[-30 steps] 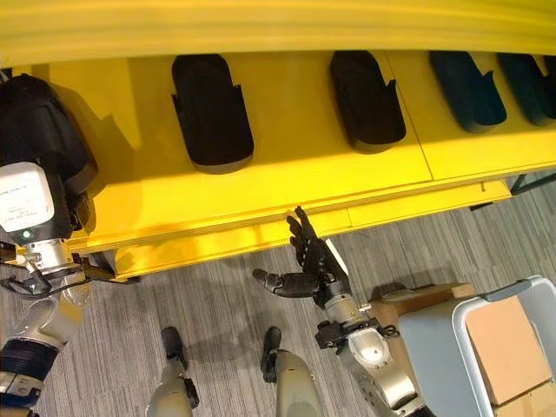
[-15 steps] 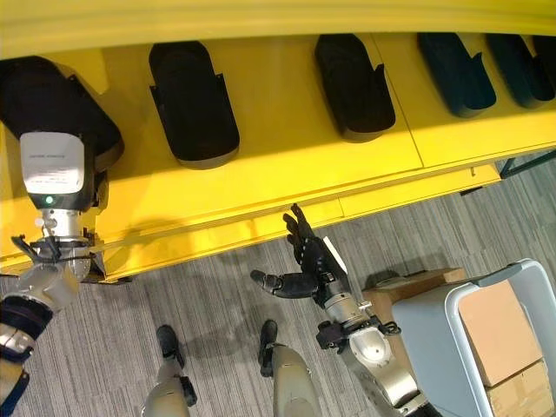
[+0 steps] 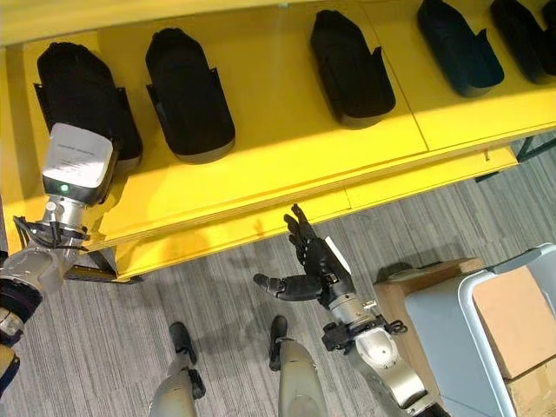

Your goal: Move parts from the plastic box to the shelf.

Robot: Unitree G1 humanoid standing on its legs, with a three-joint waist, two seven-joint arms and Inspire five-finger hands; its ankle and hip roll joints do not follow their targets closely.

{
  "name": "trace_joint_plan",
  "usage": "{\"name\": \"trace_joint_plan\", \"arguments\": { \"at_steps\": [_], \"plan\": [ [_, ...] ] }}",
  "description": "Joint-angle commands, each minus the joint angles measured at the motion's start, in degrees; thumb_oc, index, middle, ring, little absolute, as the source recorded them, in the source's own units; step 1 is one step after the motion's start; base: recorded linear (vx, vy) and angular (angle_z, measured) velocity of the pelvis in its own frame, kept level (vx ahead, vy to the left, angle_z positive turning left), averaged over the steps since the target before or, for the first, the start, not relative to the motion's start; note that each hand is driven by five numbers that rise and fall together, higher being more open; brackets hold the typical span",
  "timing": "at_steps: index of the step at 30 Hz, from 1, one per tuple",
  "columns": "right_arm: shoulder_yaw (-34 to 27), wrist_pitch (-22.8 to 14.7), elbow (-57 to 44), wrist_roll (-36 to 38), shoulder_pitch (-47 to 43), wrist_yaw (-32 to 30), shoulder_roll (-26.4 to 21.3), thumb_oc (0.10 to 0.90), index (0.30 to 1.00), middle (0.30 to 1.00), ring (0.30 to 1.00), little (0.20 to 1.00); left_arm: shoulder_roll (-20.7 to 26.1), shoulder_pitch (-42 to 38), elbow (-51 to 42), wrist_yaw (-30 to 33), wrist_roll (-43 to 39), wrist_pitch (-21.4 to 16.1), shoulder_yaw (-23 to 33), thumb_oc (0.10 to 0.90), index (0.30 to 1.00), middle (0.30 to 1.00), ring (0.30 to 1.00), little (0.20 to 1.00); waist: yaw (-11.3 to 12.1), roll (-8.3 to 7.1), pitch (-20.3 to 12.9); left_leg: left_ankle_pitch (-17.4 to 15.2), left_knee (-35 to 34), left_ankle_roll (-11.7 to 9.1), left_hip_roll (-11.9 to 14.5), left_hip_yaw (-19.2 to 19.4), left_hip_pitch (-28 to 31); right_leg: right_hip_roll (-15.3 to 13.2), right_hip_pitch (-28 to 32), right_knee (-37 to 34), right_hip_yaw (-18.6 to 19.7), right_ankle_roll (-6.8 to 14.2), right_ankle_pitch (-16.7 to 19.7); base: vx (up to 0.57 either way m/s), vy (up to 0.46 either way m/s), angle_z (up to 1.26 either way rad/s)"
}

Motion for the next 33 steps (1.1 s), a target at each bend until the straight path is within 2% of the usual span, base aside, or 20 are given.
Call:
{"name": "trace_joint_plan", "arguments": {
  "at_steps": [1,15,33],
  "plan": [
    [-2.42,-7.30,-4.77,-1.13,-2.64,0.51,-1.15,0.900,1.000,1.000,1.000,1.000,-0.18,8.87,3.36,-4.86,1.38,-1.25,0.21,0.400,0.300,0.300,0.300,0.300,-0.38,-1.06,-0.97,-8.73,7.41,-3.95,5.39,-1.84,3.58,-2.69,-4.03,-2.99,2.55,4.75,8.71,-0.02,0.066,-0.02],
    [-2.74,-6.71,-5.13,-0.73,-2.74,0.35,-1.29,0.900,1.000,1.000,1.000,1.000,-0.25,11.86,5.57,-5.02,-1.75,-0.90,4.93,0.400,0.300,0.300,0.300,0.300,0.78,-1.14,-0.35,-9.26,9.07,-3.45,4.76,-2.76,2.14,-3.68,-3.21,-2.91,2.30,4.78,9.10,-0.01,0.021,0.01],
    [-4.22,-6.11,-6.83,-1.20,-1.56,-0.06,-2.08,0.900,1.000,1.000,1.000,1.000,-2.99,11.04,8.32,-4.46,-6.79,0.50,8.83,0.400,0.300,0.300,0.300,0.300,0.60,-1.75,-0.72,-9.83,11.03,-3.31,4.59,-2.97,0.46,-3.68,-4.13,-2.89,3.48,4.72,9.48,0.00,0.005,0.00]
  ]
}}
